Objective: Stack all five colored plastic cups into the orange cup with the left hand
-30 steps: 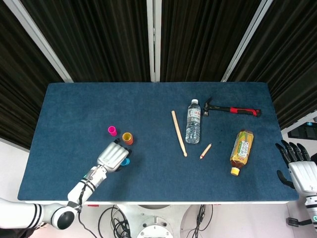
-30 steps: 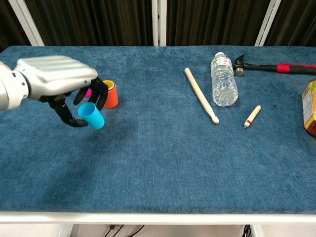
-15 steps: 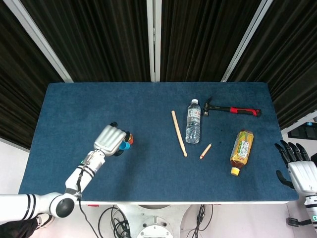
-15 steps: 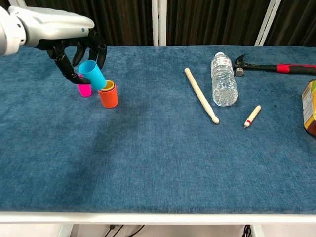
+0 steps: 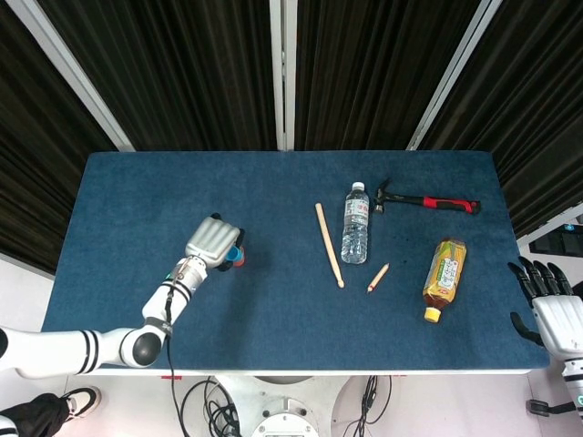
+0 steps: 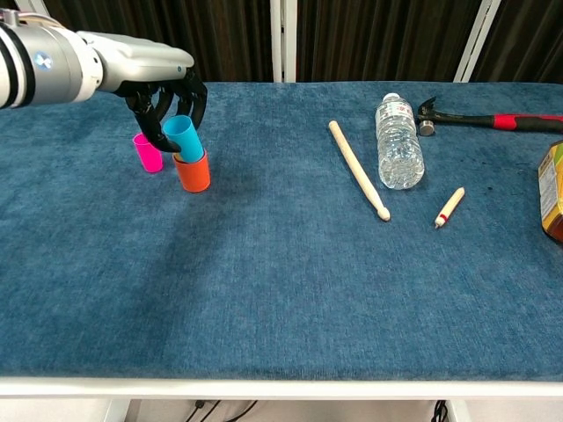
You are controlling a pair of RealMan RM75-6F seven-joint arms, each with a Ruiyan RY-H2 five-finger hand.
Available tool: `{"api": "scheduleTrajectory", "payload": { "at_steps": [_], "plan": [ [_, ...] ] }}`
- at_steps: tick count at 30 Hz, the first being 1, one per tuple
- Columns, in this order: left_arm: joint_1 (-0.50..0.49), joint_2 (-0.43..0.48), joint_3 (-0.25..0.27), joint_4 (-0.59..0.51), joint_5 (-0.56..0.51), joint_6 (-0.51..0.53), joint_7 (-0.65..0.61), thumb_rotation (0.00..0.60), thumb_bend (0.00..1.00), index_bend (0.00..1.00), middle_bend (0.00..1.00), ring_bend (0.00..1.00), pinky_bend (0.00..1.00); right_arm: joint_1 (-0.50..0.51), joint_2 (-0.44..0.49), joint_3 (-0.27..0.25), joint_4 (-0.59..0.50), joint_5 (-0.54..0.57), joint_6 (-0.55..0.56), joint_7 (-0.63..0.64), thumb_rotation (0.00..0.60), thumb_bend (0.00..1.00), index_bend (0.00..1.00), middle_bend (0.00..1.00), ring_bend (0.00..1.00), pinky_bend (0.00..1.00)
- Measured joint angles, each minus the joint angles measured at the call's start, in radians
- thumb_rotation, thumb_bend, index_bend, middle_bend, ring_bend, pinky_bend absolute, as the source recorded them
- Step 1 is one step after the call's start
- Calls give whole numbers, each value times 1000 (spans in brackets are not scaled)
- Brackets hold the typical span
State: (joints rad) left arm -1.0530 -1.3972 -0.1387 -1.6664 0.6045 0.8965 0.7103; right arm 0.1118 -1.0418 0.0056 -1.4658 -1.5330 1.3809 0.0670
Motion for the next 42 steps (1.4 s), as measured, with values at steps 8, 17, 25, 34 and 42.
{"api": "scheduleTrajectory", "payload": {
  "at_steps": [8, 17, 25, 34, 42],
  "plan": [
    [-15, -24, 13, 46, -9, 11, -10, 600, 304, 488, 502, 546, 242, -2, 1, 1, 10, 0, 3, 13, 600, 327, 0, 0, 0, 0],
    [-24, -11, 21, 39, -20, 11, -15, 600, 304, 487, 501, 544, 242, 0, -3, 0, 11, -1, 0, 9, 600, 327, 0, 0, 0, 0],
    [-24, -24, 31, 66, -19, 3, -34, 600, 294, 370, 390, 443, 241, -2, -3, 1, 15, 6, -1, 11, 600, 327, 0, 0, 0, 0],
    [-15, -21, 47, 64, 40, 41, -32, 600, 244, 234, 263, 302, 229, 0, -4, 2, 12, 4, -4, 5, 600, 327, 0, 0, 0, 0],
    [11, -27, 66, 140, 55, 69, -22, 600, 239, 233, 262, 289, 220, -1, -1, 0, 6, 4, -4, -4, 600, 327, 0, 0, 0, 0]
  ]
}}
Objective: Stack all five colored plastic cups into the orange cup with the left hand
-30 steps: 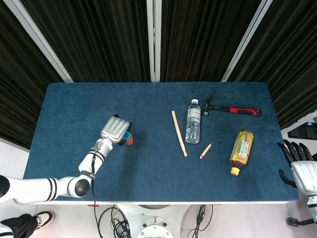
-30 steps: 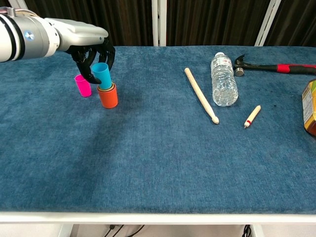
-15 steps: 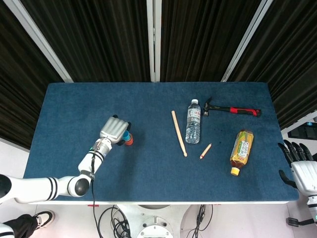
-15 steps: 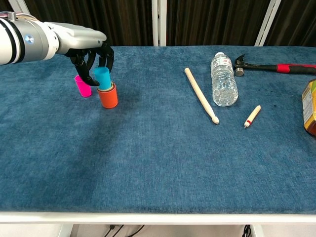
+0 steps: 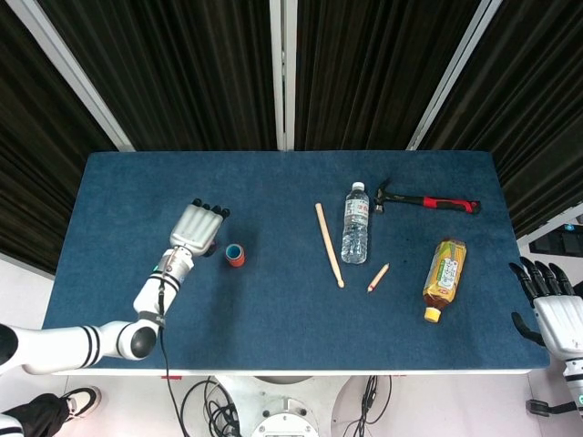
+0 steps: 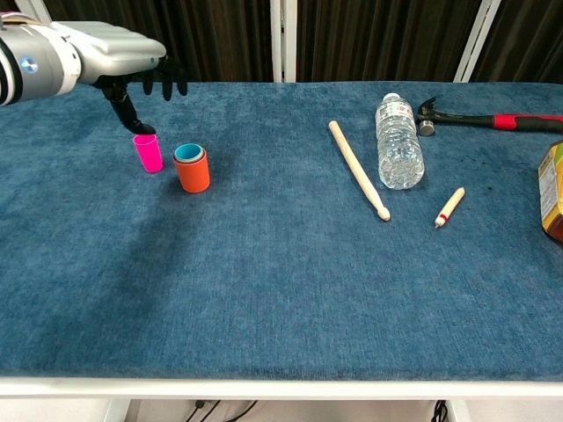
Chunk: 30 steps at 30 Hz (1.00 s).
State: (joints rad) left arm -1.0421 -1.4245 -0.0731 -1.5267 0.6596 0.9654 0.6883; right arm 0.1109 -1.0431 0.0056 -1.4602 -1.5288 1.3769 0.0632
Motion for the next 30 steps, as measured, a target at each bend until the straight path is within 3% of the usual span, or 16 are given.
{"api": "scheduleTrajectory", "payload": {
  "at_steps": [13, 30],
  "plan": [
    [38, -31, 13, 116, 17, -104, -78, 600, 232, 251, 281, 295, 221, 7, 1, 2, -9, 9, -17, -17, 600, 327, 0, 0, 0, 0],
    [57, -107, 2, 250, 101, -159, -151, 600, 240, 390, 402, 415, 278, 8, 8, 1, -12, 23, -34, -14, 600, 327, 0, 0, 0, 0]
  ]
}}
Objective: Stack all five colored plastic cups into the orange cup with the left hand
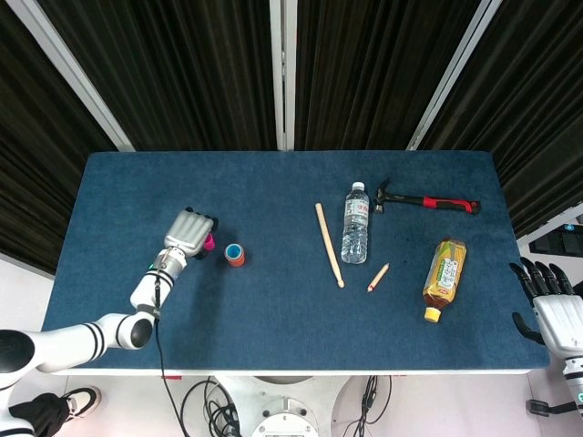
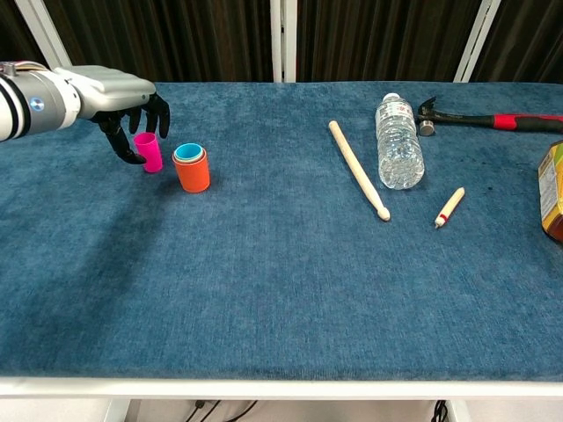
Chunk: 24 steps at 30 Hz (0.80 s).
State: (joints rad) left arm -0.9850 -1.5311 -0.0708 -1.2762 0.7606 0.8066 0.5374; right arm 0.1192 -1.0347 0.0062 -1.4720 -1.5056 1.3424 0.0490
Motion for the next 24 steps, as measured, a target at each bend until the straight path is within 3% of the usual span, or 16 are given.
{"api": "scheduleTrajectory", "payload": {
  "at_steps": [12, 24],
  "plan": [
    [12, -23, -12, 49, 35, -11, -17, 600, 269, 537, 522, 521, 316, 3, 2, -2, -1, 11, -18, -5, 600, 327, 0, 0, 0, 0],
    [15, 22, -28, -5, 42, 3, 0, 600, 284, 550, 536, 560, 332, 4, 10, 1, -18, 19, -20, -20, 600, 327, 0, 0, 0, 0]
  ]
}}
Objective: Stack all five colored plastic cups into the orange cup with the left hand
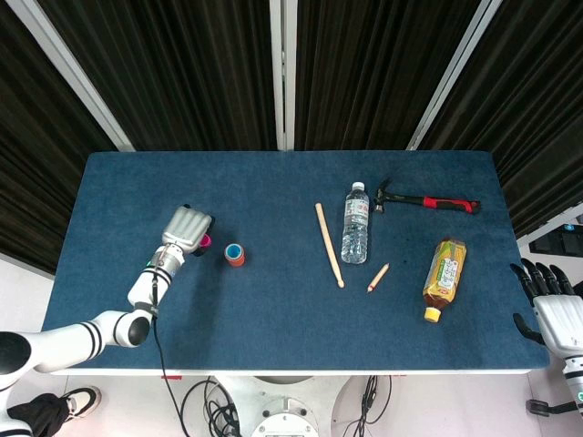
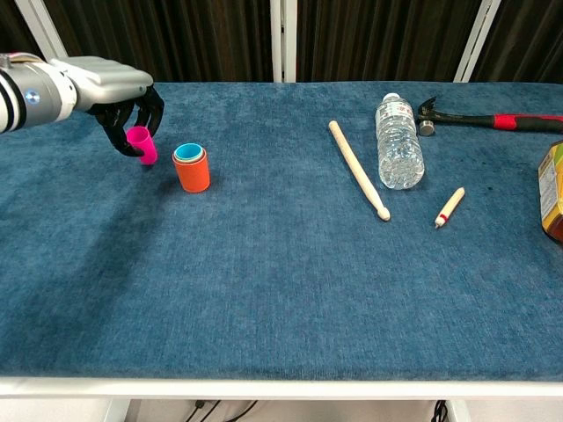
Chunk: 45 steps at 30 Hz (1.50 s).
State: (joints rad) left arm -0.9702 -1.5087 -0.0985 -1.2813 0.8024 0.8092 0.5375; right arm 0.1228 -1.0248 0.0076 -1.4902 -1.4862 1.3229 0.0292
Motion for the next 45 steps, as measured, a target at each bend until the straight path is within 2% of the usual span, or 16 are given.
{"api": "scheduleTrajectory", "payload": {
  "at_steps": [7, 14, 21, 27, 41, 43, 45],
  "plan": [
    [-7, 93, -29, -128, -7, 42, 31, 600, 285, 549, 535, 561, 331, -2, 3, 1, -5, -7, 10, 3, 600, 327, 0, 0, 0, 0],
    [-7, 180, -57, -302, -57, 63, 33, 600, 284, 547, 534, 561, 327, -6, 9, -1, -11, -15, 21, 7, 600, 327, 0, 0, 0, 0],
    [-19, 206, -46, -396, -73, 78, 57, 600, 283, 544, 531, 560, 324, -12, 11, -6, -13, -27, 33, 11, 600, 327, 0, 0, 0, 0],
    [-27, 170, -44, -389, -73, 75, 38, 600, 282, 535, 525, 558, 330, -12, 10, -5, -10, -21, 29, 12, 600, 327, 0, 0, 0, 0],
    [-55, 89, -33, -285, -87, 56, 22, 600, 282, 526, 519, 552, 330, -3, 6, -1, 6, -8, 7, 25, 600, 327, 0, 0, 0, 0],
    [-55, 85, -30, -277, -88, 53, 19, 600, 277, 491, 490, 526, 329, -3, 6, 0, 8, -7, 7, 27, 600, 327, 0, 0, 0, 0],
    [-54, 84, -27, -273, -89, 47, 14, 600, 256, 390, 414, 440, 315, -3, 6, 0, 9, -7, 6, 27, 600, 327, 0, 0, 0, 0]
  ]
}}
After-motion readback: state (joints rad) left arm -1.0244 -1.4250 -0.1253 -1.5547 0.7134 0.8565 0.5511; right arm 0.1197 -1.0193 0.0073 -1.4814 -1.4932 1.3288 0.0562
